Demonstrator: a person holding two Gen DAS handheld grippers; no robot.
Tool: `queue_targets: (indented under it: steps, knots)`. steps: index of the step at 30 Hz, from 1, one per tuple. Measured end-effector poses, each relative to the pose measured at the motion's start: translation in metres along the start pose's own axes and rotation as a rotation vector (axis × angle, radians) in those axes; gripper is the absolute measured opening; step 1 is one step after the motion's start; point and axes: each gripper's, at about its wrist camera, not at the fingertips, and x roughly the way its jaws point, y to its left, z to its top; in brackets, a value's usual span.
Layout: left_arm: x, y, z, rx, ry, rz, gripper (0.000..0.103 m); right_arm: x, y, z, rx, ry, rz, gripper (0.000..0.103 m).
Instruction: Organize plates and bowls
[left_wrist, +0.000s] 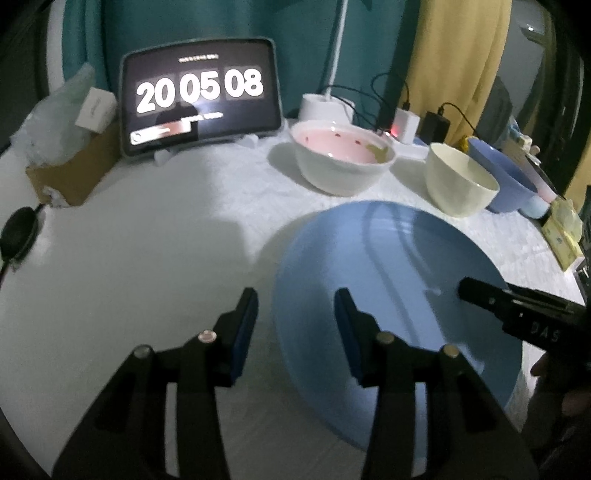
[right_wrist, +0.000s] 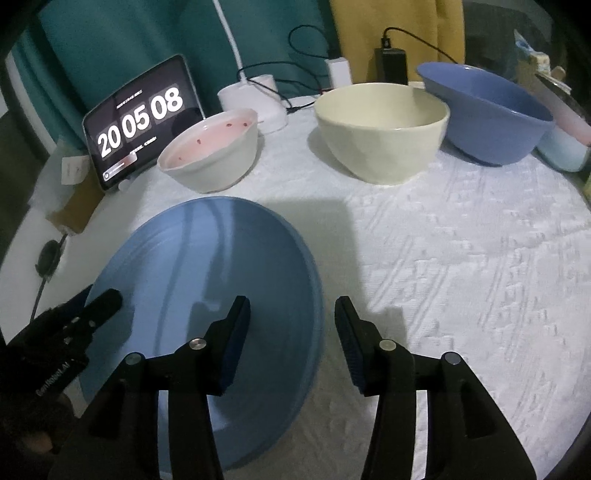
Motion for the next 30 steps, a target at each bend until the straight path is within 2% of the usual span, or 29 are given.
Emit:
queue_targets:
  steps: [6,11,30]
  knots:
    - [-0.014,0.002,0.003,-0.014,-0.045,0.038,0.046,-0.014,-0.009,-0.001,0.009,-0.024,0.002,0.056]
    - [-0.025,-0.007,0.008,0.001,-0.075,0.031,0.046,-0.027,-0.018,-0.001,0.016,-0.047,-0.006,0.056]
    - [-0.036,-0.102,0.026,0.125,-0.094,-0.117,0.046,-0.069,-0.083,0.006,0.081,-0.130,-0.060,0.056]
